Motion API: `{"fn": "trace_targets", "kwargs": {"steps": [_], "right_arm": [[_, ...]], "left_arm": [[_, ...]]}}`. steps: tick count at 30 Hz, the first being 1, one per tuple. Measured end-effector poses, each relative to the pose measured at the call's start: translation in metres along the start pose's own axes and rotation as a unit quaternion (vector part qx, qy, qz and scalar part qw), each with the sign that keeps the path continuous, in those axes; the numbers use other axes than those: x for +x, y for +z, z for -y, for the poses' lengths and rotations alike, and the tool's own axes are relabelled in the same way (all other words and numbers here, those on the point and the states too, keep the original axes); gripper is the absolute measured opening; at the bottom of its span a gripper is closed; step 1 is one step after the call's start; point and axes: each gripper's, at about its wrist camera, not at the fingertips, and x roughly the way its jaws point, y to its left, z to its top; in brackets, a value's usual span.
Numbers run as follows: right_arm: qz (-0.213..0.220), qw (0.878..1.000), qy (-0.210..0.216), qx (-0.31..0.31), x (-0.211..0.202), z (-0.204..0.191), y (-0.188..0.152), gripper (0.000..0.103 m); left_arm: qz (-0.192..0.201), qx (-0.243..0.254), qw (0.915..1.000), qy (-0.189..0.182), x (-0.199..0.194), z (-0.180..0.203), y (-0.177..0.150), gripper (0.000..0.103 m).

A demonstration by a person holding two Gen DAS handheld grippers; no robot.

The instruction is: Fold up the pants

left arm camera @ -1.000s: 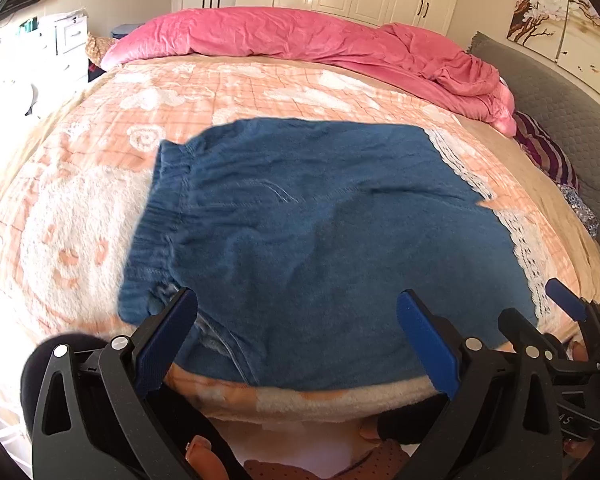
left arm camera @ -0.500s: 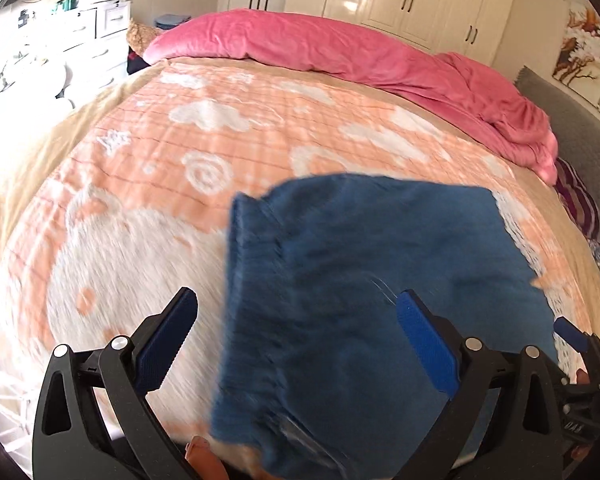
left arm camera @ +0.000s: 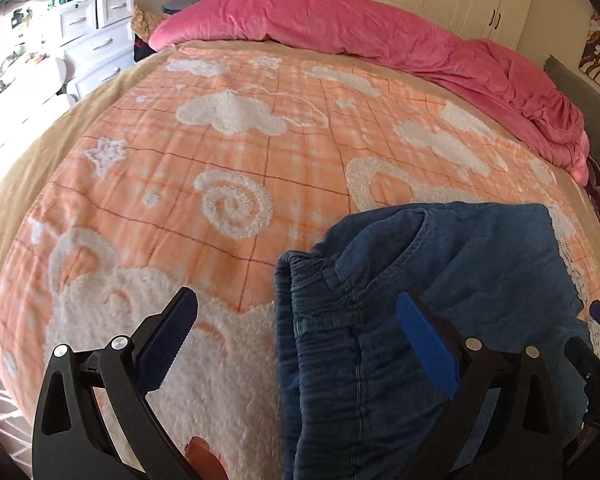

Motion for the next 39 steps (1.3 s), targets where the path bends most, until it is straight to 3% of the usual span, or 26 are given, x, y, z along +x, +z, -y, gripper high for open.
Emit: {"fn": "trace_targets", "kwargs": {"steps": [5, 9, 18, 23, 25, 28, 31, 39], "right_arm": [[-0.003, 1.0, -0.003, -0.013, 0.02, -0.002, 0.017, 0.095], [-0.011, 1.0, -0.002, -0.025, 0.038, -0.002, 0.032, 0.095], [-0.029, 0.996, 0.039, -0.081, 0.076, -0.01, 0.068, 0.095], [-0.045, 0.991, 0.075, -0.097, 0.096, -0.018, 0.082, 0.095], [-0.047, 0.99, 0.082, -0.107, 0.104, -0.022, 0.087, 0.095], [-0.048, 0.987, 0.085, -0.125, 0.113, -0.03, 0.093, 0.095], [-0.052, 0.984, 0.084, -0.151, 0.122, -0.038, 0.098, 0.095], [-0.048, 0.959, 0.069, -0.271, 0.13, -0.068, 0.102, 0.095]], "left_arm": [[-0.005, -0.01, 0.9999, -0.012, 0.021, -0.008, 0.005, 0.099], [-0.004, 0.016, 0.9999, -0.006, 0.033, -0.007, 0.009, 0.099], [-0.028, 0.041, 0.9977, -0.046, 0.054, -0.004, 0.01, 0.096], [-0.017, 0.033, 0.9979, -0.054, 0.055, -0.008, 0.013, 0.07], [-0.011, 0.037, 0.9971, -0.065, 0.053, -0.006, 0.013, 0.049], [-0.002, 0.034, 0.9966, -0.075, 0.049, -0.007, 0.013, 0.037], [0.012, 0.02, 0.9952, -0.095, 0.042, -0.011, 0.015, 0.032], [0.089, 0.08, 0.9913, -0.055, 0.006, 0.007, 0.007, 0.032]]}}
